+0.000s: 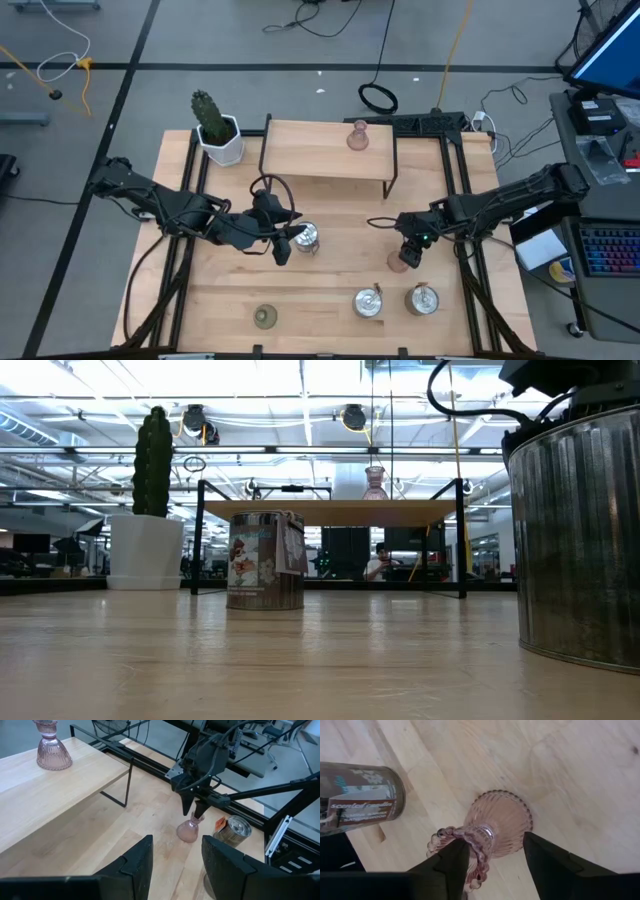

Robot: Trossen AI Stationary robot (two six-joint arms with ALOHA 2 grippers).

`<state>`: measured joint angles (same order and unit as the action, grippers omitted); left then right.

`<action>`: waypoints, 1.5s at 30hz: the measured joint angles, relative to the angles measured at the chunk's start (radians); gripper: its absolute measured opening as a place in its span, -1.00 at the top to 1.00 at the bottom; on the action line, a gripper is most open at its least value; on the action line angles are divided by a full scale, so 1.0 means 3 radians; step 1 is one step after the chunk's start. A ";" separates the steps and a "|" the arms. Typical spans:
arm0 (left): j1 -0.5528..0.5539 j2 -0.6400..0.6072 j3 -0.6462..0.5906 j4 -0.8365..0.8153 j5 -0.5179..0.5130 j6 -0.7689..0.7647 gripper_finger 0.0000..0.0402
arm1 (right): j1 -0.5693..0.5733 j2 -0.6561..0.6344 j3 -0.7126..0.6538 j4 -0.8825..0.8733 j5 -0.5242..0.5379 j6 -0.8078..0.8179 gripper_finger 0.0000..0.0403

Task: Pick & Place candle stick holders
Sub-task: Put the red candle holder on the shelf

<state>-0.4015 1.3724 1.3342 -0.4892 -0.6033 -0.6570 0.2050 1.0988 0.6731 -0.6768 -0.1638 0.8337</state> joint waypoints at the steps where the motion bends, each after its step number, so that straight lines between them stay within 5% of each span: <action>1: 0.0000 0.0000 0.0000 0.0000 0.0000 -0.0003 0.16 | 0.0000 0.0000 0.0000 0.0018 0.0005 -0.0006 0.16; 13: 0.0001 0.0000 0.0000 0.0001 -0.0001 -0.0007 0.16 | -0.0001 -0.0011 0.0073 0.0071 0.0024 -0.0173 0.86; 30: 0.0003 0.0001 0.0000 0.0001 -0.0003 0.0026 0.16 | -0.0134 -0.0011 0.1217 -0.0269 0.0390 -0.0685 0.86; 45: 0.0003 0.0001 0.0000 0.0071 -0.0004 0.0011 0.16 | -0.0847 0.0037 0.2137 -0.0459 0.0895 -0.1776 0.86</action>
<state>-0.4007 1.3727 1.3342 -0.4679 -0.6044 -0.6538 -0.0490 1.1100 1.3141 -0.8145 0.1048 0.3009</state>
